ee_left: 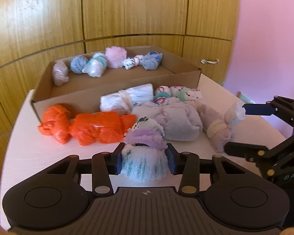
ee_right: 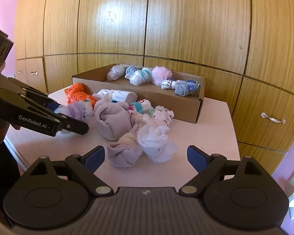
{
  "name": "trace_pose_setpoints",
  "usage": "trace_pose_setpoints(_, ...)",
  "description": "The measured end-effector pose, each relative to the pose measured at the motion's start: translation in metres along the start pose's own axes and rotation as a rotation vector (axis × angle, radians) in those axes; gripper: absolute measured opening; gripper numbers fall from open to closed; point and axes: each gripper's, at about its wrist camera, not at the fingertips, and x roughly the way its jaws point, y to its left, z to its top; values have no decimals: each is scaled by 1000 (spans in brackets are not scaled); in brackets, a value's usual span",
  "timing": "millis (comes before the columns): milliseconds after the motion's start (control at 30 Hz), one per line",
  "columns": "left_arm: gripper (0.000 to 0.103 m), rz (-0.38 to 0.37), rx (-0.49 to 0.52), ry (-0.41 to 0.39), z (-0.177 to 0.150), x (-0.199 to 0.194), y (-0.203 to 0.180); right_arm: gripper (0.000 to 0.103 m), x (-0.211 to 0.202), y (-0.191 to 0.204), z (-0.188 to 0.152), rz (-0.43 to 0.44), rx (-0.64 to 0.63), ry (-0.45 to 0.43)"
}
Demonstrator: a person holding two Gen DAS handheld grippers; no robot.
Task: Organize objects
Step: 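Grasp the lilac-and-white sock bundle with the left tool while the right grasps the lilac sock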
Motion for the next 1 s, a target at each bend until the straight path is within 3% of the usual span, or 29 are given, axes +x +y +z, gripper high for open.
trace_pose_setpoints(233, 50, 74, 5, -12, -12, -22, 15, 89, -10, 14, -3, 2, 95, -7)
trace_pose_setpoints(333, 50, 87, -13, -3, -17, -24, 21, 81, 0, 25, -6, 16, 123, 27)
trace_pose_setpoints(533, 50, 88, -48, -13, -16, -30, 31, 59, 25, 34, 3, -47, 140, 47)
trace_pose_setpoints(667, 50, 85, -63, -24, -14, -34, 36, 31, 23, 34, 4, -72, 139, 40)
trace_pose_setpoints(1000, 49, 78, -107, -22, -9, -39, 49, 30, -3, 40, 7, -54, 64, 24)
